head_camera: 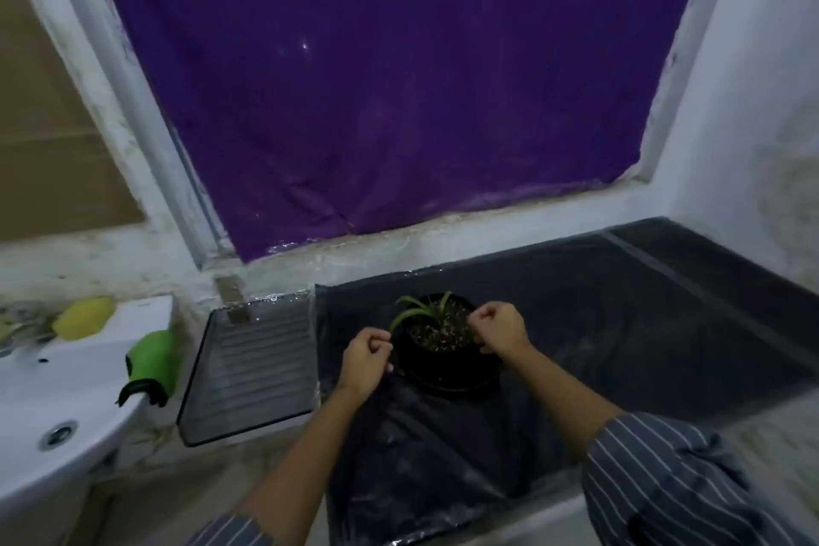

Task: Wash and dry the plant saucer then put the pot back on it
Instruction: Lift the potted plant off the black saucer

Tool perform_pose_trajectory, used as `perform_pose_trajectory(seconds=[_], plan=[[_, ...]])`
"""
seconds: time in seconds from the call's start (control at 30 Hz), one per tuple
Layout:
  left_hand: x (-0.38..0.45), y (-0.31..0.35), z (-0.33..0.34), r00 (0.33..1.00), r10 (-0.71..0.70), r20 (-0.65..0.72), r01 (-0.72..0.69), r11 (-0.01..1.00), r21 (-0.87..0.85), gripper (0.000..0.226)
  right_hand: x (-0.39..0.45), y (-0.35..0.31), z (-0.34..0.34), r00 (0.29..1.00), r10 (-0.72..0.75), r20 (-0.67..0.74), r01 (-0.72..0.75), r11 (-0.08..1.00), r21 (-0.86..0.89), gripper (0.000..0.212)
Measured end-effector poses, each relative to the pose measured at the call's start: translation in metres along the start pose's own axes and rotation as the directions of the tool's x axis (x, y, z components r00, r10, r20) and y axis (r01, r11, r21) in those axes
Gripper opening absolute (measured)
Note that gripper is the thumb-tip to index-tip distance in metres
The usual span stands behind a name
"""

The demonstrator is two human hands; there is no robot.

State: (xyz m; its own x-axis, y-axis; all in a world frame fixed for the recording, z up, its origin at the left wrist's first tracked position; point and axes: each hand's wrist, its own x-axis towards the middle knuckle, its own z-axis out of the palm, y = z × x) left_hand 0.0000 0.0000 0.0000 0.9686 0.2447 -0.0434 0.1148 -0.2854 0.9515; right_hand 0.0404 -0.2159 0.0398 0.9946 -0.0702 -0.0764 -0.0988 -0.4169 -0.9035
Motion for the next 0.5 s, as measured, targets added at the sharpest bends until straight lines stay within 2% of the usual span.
perform_pose_trajectory(seconds=[0.17,0.3,0.4,0.5], plan=[[0.033,-0.009,0.043,0.962,-0.274,-0.001,0.274,0.961,0.042,0.009,0.059,0.025,-0.013,0.978,0.157,0.134,-0.133,0.976,-0.173,0.015],[0.052,-0.020,0.068,0.905,-0.426,0.003,0.424,0.901,0.093,0.031,0.101,0.044,-0.006,0.936,0.234,0.263,-0.153,0.943,-0.296,0.014],[0.061,-0.027,0.082,0.873,-0.485,0.041,0.485,0.874,0.013,0.048,0.120,0.058,0.003,0.895,0.311,0.318,-0.207,0.924,-0.322,0.045],[0.070,-0.033,0.092,0.873,-0.483,0.070,0.487,0.872,-0.050,0.053,0.133,0.068,0.008,0.863,0.341,0.372,-0.246,0.928,-0.280,0.057]])
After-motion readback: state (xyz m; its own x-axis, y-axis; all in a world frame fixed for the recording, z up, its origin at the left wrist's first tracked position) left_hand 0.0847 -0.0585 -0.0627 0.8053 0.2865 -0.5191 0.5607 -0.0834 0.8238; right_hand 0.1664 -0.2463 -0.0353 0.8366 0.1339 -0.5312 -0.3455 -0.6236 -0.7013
